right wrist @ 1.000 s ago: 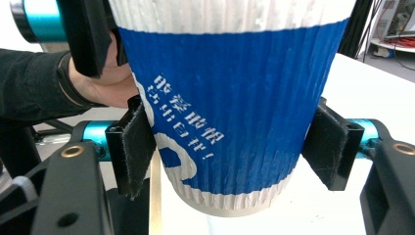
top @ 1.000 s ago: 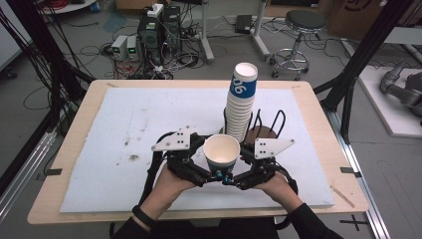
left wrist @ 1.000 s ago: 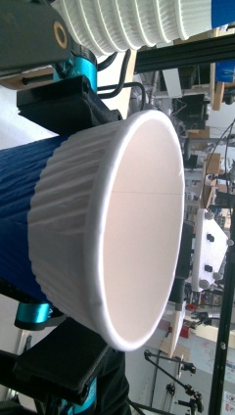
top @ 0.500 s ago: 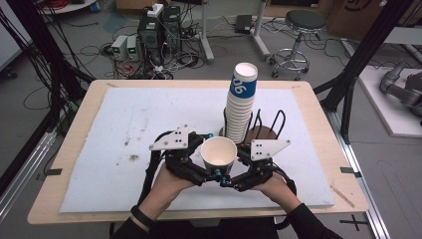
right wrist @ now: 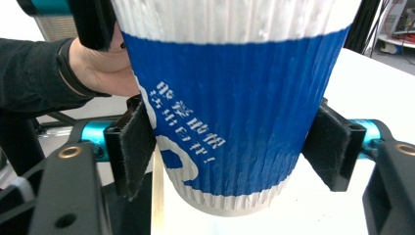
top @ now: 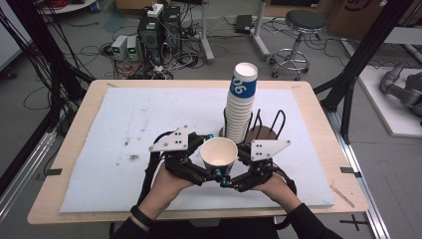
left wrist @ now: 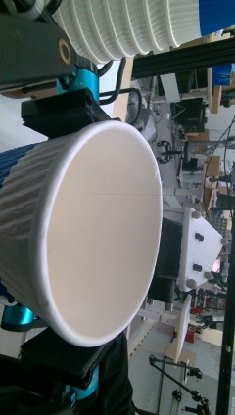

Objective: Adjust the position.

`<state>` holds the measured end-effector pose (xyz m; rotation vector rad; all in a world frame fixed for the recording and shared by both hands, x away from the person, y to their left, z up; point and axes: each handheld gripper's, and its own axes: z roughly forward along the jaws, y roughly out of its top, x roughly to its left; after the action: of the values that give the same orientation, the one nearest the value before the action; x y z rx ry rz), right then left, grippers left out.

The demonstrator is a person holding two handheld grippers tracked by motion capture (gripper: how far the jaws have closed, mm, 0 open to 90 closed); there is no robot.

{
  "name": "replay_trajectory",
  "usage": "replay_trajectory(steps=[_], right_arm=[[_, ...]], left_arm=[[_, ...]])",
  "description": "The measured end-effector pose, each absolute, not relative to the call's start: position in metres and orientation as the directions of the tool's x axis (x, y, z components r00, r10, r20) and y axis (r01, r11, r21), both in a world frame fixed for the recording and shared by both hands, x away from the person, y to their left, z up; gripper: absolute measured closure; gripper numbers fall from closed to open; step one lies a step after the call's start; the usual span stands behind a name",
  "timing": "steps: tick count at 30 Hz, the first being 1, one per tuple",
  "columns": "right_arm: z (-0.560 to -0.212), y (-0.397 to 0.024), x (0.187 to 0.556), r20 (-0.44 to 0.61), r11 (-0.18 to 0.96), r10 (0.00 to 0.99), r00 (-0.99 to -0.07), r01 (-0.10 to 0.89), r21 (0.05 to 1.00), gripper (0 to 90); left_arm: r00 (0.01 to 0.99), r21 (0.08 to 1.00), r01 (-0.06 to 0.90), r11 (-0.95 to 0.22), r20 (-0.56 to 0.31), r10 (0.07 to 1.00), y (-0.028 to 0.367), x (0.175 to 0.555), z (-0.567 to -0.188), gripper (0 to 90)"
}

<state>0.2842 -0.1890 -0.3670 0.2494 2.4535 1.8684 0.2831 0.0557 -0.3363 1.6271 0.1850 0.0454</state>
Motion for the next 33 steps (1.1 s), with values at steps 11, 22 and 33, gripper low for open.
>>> replay_trajectory(steps=[11, 22, 33], right_arm=[[-0.362, -0.202, 0.288, 0.066, 0.234, 0.171, -0.983, 0.106, 0.967, 19.7], [-0.358, -0.224, 0.292, 0.069, 0.215, 0.215, -0.974, 0.116, 0.970, 19.6], [-0.355, -0.245, 0.300, 0.067, 0.184, 0.320, -0.945, 0.131, 0.974, 19.6]], left_arm=[[0.983, 0.993, 0.093, -0.069, -0.081, 0.164, 0.062, 0.286, -0.339, 20.6], [0.977, 0.994, 0.087, -0.061, -0.074, 0.198, 0.075, 0.292, -0.341, 21.2], [0.970, 0.993, 0.093, -0.071, -0.075, 0.230, 0.092, 0.296, -0.349, 21.2]])
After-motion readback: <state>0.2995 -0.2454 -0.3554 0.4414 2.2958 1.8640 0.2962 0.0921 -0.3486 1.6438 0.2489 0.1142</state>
